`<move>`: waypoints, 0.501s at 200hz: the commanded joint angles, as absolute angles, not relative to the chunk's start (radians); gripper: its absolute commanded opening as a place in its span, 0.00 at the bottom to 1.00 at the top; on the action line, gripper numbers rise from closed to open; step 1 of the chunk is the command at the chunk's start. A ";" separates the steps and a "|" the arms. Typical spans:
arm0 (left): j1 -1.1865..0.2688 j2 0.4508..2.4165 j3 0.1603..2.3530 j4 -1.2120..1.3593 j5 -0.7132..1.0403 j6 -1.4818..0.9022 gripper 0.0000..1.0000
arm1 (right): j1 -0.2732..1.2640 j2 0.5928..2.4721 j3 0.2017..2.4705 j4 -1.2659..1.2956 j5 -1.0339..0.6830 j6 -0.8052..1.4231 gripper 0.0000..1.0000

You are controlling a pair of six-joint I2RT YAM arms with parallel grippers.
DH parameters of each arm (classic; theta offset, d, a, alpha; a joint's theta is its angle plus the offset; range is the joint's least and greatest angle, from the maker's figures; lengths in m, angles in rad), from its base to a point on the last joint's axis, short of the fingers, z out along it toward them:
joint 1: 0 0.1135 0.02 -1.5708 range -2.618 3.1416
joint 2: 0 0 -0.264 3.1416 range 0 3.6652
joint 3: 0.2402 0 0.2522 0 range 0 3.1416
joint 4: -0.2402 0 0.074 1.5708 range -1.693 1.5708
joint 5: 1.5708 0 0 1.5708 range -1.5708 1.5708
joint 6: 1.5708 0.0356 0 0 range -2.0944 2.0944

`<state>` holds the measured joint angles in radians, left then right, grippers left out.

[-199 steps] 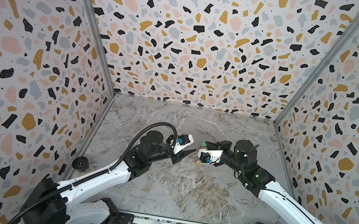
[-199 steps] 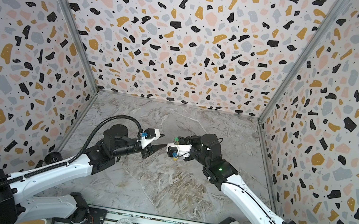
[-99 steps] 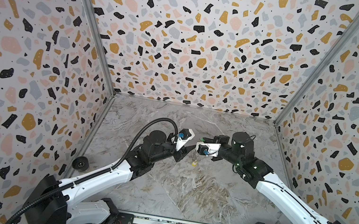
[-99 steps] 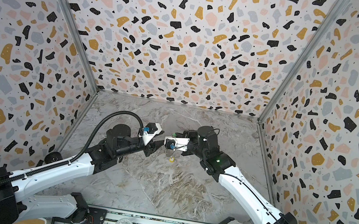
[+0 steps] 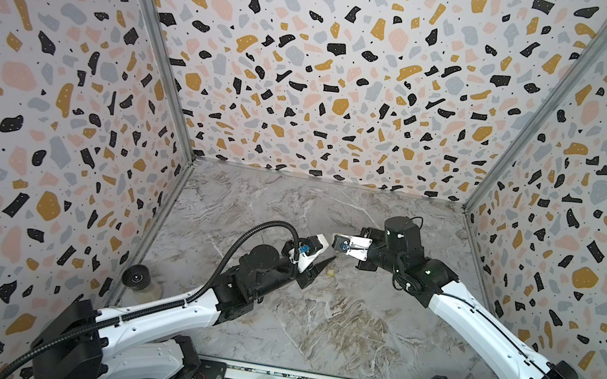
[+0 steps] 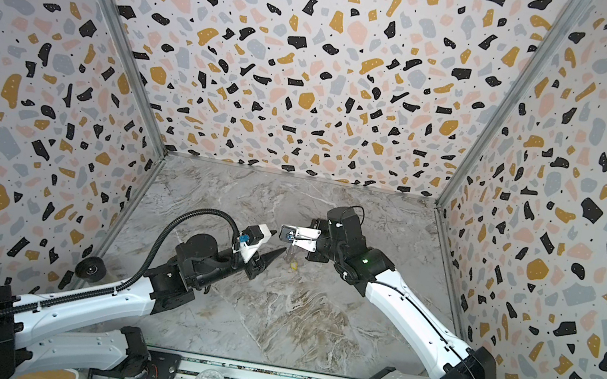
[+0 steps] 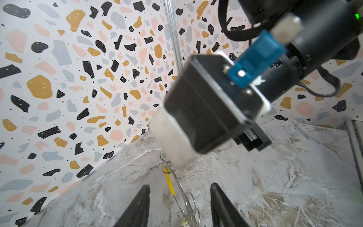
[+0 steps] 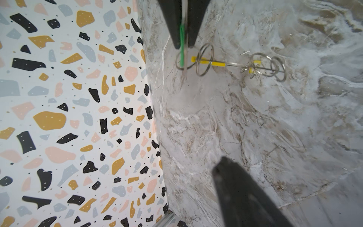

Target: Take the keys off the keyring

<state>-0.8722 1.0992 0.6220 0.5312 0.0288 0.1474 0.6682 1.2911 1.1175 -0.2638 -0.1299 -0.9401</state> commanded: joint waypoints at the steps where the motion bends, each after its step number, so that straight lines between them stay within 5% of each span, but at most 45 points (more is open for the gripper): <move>1: -0.885 1.114 0.584 0.683 0.060 0.106 0.51 | 0.673 1.284 1.174 -0.304 -0.108 -0.896 0.00; 100: -0.917 1.244 0.566 0.813 0.097 0.049 0.52 | 0.672 1.278 1.209 -0.347 -0.098 -0.845 0.00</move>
